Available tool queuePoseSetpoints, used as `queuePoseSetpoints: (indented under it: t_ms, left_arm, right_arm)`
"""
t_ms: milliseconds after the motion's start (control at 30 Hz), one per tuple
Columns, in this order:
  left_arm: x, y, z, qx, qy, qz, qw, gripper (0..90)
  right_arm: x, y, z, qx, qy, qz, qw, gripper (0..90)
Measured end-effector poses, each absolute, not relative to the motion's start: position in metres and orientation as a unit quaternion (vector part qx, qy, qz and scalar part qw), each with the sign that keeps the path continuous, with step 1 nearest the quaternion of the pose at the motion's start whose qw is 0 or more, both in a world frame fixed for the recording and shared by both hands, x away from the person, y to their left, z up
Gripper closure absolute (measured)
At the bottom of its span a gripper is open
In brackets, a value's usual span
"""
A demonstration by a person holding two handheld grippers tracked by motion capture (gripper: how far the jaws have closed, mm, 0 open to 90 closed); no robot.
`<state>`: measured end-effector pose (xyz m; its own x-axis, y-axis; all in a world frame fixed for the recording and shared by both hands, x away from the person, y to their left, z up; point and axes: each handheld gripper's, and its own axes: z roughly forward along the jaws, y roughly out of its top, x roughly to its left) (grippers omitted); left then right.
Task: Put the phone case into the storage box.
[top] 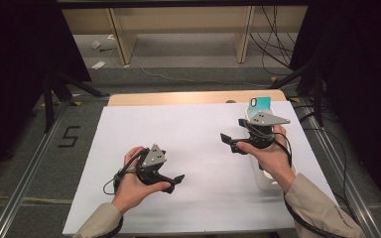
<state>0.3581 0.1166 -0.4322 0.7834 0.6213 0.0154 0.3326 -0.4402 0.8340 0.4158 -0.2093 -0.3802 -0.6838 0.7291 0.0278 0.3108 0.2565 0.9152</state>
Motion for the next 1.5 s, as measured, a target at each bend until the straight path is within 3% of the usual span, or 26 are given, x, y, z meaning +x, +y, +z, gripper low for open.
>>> queuePoseSetpoints:
  t_ms: [1500]
  left_arm:
    - [0.358,0.117,-0.432,0.831,0.287,0.162,0.447,0.0]
  right_arm:
    - [0.387,-0.226,-0.381,0.325,0.771,0.513,0.19,15.3]
